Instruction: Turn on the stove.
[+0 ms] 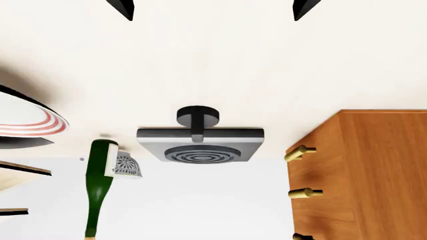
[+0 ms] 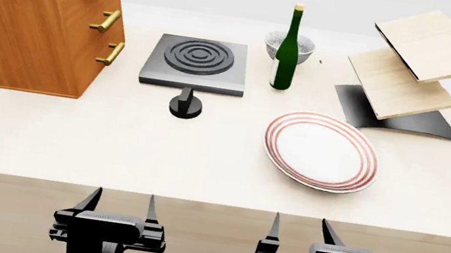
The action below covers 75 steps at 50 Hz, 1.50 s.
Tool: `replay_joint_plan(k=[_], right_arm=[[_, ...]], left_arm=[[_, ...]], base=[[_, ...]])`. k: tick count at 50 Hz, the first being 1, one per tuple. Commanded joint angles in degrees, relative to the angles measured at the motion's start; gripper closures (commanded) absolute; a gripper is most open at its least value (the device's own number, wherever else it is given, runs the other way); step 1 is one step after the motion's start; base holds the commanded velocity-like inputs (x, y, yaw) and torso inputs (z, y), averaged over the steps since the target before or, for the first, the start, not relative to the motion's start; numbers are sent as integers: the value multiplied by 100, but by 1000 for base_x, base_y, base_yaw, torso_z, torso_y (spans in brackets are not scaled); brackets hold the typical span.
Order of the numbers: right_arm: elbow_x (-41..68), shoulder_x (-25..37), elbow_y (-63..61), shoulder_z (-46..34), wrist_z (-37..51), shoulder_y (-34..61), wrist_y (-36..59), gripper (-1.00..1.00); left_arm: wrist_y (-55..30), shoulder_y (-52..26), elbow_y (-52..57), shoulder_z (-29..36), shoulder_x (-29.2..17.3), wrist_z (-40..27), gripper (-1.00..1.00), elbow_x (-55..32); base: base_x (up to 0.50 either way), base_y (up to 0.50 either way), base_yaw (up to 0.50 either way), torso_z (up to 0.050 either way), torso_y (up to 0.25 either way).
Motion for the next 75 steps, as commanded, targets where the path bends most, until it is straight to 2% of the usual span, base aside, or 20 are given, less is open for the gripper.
replay_joint_plan(k=[1, 5, 8, 12, 18, 20, 21, 23, 25, 27, 28, 29, 30, 34, 37, 39, 42, 53, 75], right_arm=[[82, 82, 24, -101, 101, 3, -23, -100], [-85, 179, -342, -229, 391, -120, -242, -100], [-80, 201, -327, -253, 574, -209, -897, -100], [385, 285, -159, -284, 366, -95, -483, -100], [213, 353, -148, -374, 588, -88, -414, -100], [271, 360, -314, -354, 641, -60, -166, -100], [203, 364, -566, -317, 786, -4, 290, -100], [511, 383, -1214, -188, 780, 92, 1266, -100], [749, 511, -2269, -89, 826, 190, 2326, -100], [844, 641, -2921, -89, 794, 210, 2700, -100], [985, 730, -3423, -61, 760, 269, 3125, -100], [992, 758, -3599, -52, 802, 306, 3289, -100], [1208, 785, -3946, 37, 813, 456, 3885, -100], [1491, 868, -4617, 174, 882, 733, 4770, -100], [1649, 911, -4959, 269, 944, 884, 5269, -100], [1641, 983, -5062, 242, 920, 885, 5220, -100], [1677, 993, -5041, 264, 923, 858, 5258, -100], [1992, 861, -5084, 552, 845, 797, 5154, -100], [2186, 912, -5058, 590, 935, 799, 5150, -100]], left_arm=[[0, -6, -5, 91, -82, -91, -100, -83], [9, 31, 182, 220, -209, -79, -100, -222], [267, 126, 259, 377, -284, -131, -100, -66], [141, 58, 130, 399, -311, -182, -100, -153], [-80, 10, 143, 402, -353, -272, -100, -275], [-189, -17, 264, 420, -392, -294, -100, -277], [-238, -32, 462, 460, -447, -368, -100, -122], [-992, -84, 1090, 409, -512, -269, -100, -362], [-2283, -242, 2153, 346, -645, -185, -100, -682], [-2978, -410, 2927, 260, -745, -178, -100, -890], [-3831, -669, 3564, 102, -796, -216, -100, -1173], [-4184, -782, 3809, 17, -806, -237, -100, -1317], [-4900, -1025, 4282, -184, -809, -291, -100, -1607], [-6137, -1475, 4950, -780, -681, -407, -100, -2249], [-6551, -1630, 5136, -1043, -634, -442, -100, -2488], [-6743, -1699, 5245, -1164, -630, -463, -100, -2599], [-6891, -1738, 5363, -1266, -625, -485, -100, -2710], [-6561, -1591, 5204, -1191, -712, -506, -100, -2657], [-6139, -1488, 4896, -941, -841, -618, -100, -2522]], base=[[0, 0, 0, 0, 0], [0, 0, 0, 0, 0], [0, 0, 0, 0, 0], [0, 0, 0, 0, 0], [0, 0, 0, 0, 0], [0, 0, 0, 0, 0], [0, 0, 0, 0, 0], [0, 0, 0, 0, 0], [0, 0, 0, 0, 0], [0, 0, 0, 0, 0], [0, 0, 0, 0, 0], [0, 0, 0, 0, 0], [0, 0, 0, 0, 0], [0, 0, 0, 0, 0], [0, 0, 0, 0, 0], [0, 0, 0, 0, 0], [0, 0, 0, 0, 0], [33, 0, 0, 0, 0], [500, 0, 0, 0, 0]])
